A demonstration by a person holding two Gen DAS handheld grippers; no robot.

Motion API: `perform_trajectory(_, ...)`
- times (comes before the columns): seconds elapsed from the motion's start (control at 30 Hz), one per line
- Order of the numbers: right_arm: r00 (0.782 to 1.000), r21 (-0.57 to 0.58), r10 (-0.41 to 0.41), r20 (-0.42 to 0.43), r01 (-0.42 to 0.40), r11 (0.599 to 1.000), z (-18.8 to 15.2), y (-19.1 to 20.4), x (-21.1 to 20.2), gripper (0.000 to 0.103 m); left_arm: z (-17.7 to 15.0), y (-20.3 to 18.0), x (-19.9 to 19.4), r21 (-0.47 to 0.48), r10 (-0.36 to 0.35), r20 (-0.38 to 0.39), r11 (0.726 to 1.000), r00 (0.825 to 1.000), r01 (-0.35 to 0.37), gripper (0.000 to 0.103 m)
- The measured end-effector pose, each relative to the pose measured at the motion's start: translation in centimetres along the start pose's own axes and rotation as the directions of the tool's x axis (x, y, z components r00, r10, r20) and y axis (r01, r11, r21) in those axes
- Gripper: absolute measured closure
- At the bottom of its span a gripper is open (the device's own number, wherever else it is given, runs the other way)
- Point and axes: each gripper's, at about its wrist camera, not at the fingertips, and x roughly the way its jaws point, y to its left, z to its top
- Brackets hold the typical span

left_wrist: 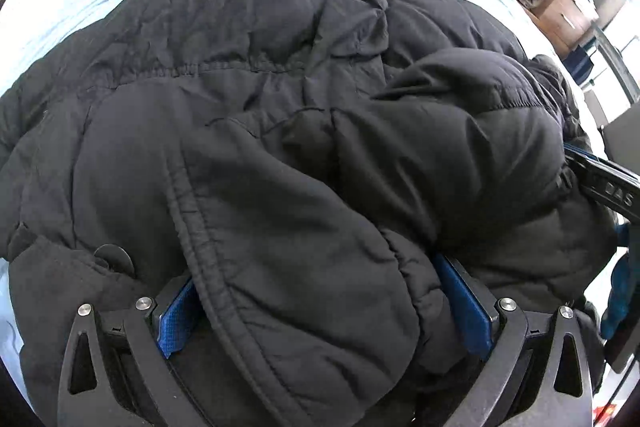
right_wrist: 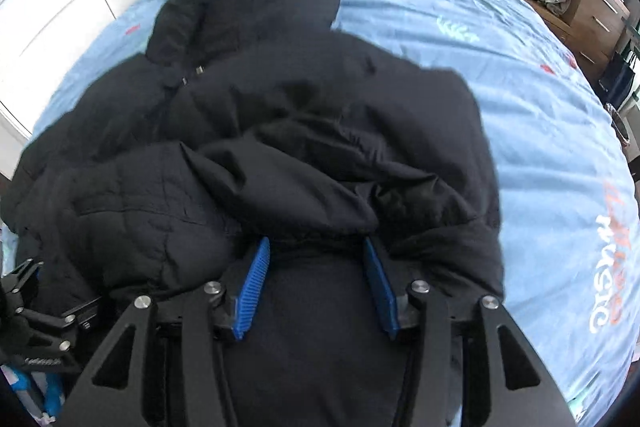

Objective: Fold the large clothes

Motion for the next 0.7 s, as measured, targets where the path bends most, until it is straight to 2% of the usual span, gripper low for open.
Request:
perform_trajectory(0.23,1.000,0.011,-0.018,-0.021,0.019,1.000,0.2,0.3,0.1,0.055,-0.3,0.5,-1.7,0.001,-0.025,-0.005,1.000,1.000,0.025,0.001)
perform_trajectory(0.57,0.999,0.048,-0.042,-0.005,0.042,0.998,-0.8,1.7,-4.4,0.055,-2.0,3.4,-8.0,0.032,-0.007,0.068,0.999,0.998,0.005,0.001)
perform_trajectory(0.7,0.999,0.075,-0.038,0.017,0.037,0.996,-1.2,3.2,-6.9,0.055,-2.9,5.3,-10.2,0.008,-0.016,0.064,1.000,0.998,0.016,0.001)
